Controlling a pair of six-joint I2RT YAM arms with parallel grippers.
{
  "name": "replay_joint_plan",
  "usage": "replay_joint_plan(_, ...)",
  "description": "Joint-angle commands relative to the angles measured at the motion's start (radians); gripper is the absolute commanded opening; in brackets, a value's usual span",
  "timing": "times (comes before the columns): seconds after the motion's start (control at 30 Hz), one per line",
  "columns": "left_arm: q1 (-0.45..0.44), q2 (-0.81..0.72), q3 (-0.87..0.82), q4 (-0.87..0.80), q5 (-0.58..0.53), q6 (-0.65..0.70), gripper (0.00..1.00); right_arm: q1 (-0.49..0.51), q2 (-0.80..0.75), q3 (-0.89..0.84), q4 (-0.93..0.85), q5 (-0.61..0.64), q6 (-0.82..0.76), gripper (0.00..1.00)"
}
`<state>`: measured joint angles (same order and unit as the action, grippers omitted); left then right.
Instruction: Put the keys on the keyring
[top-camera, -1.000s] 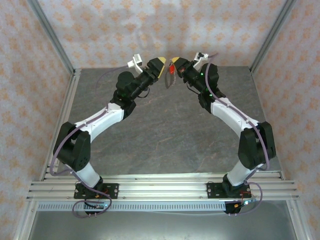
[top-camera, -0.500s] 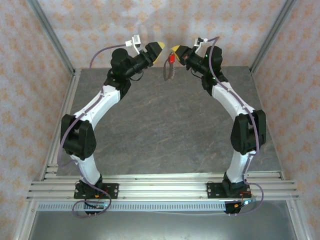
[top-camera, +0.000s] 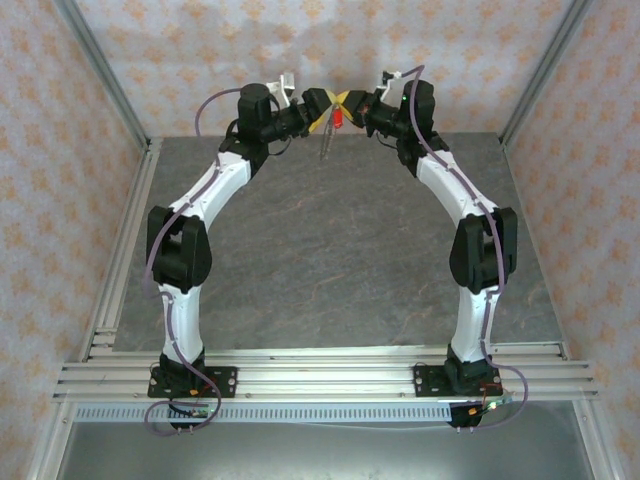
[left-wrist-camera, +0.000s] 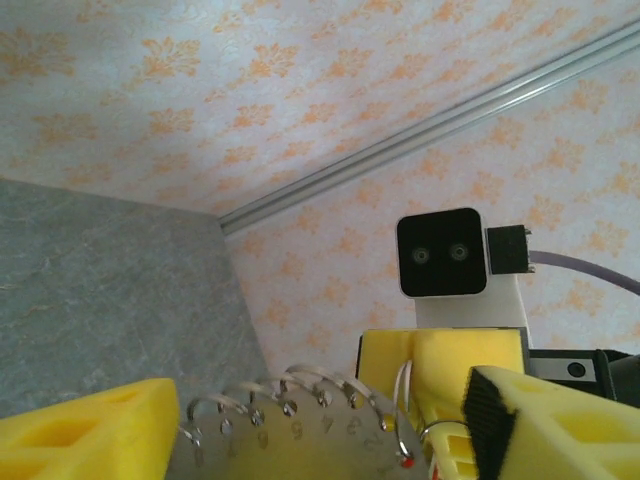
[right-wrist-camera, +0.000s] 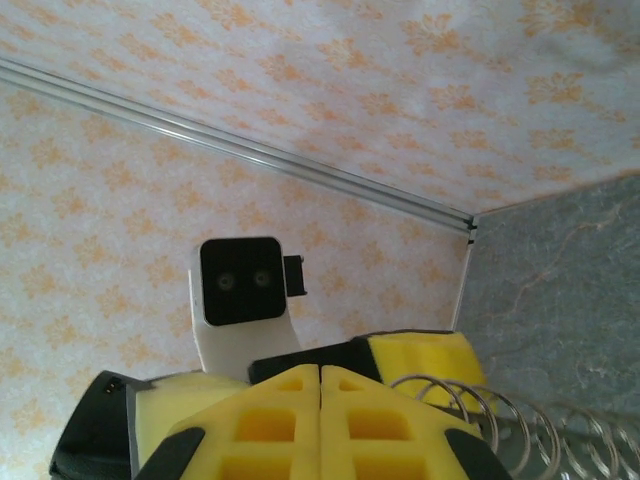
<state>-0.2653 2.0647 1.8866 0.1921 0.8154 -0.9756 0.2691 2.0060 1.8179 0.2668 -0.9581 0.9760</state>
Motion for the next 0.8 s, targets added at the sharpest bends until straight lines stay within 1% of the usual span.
replay_joint_plan(0.0,0.012,0.002,0.057,0.0,0.06,-0.003,0.67,-0.002,0.001,0.03,0.021,-0.042,-0.02,0.0)
replay_joint_plan(0.13,0.015,0.007,0.063,0.004,0.07,-0.006,0.55,-0.002,-0.011,0.002,0.023,-0.039,-0.028,0.0)
replay_joint_plan(0.33,0.017,0.024,0.07,0.018,0.1,-0.026,0.43,-0.001,-0.019,-0.015,0.023,-0.045,-0.033,0.0)
replay_joint_plan(0.47,0.018,0.026,0.075,0.018,0.1,-0.029,0.35,-0.002,-0.029,-0.04,0.047,-0.047,-0.023,0.0)
replay_joint_plan(0.5,0.018,0.029,0.078,0.018,0.1,-0.031,0.31,-0.001,-0.033,-0.05,0.05,-0.045,-0.023,0.0)
replay_joint_plan(0.57,0.018,0.035,0.082,0.022,0.102,-0.039,0.29,-0.001,-0.039,-0.065,0.056,-0.042,-0.023,0.0)
replay_joint_plan(0.77,0.018,0.034,0.063,0.032,0.109,-0.04,0.29,-0.002,-0.043,-0.081,0.08,-0.039,-0.008,0.0)
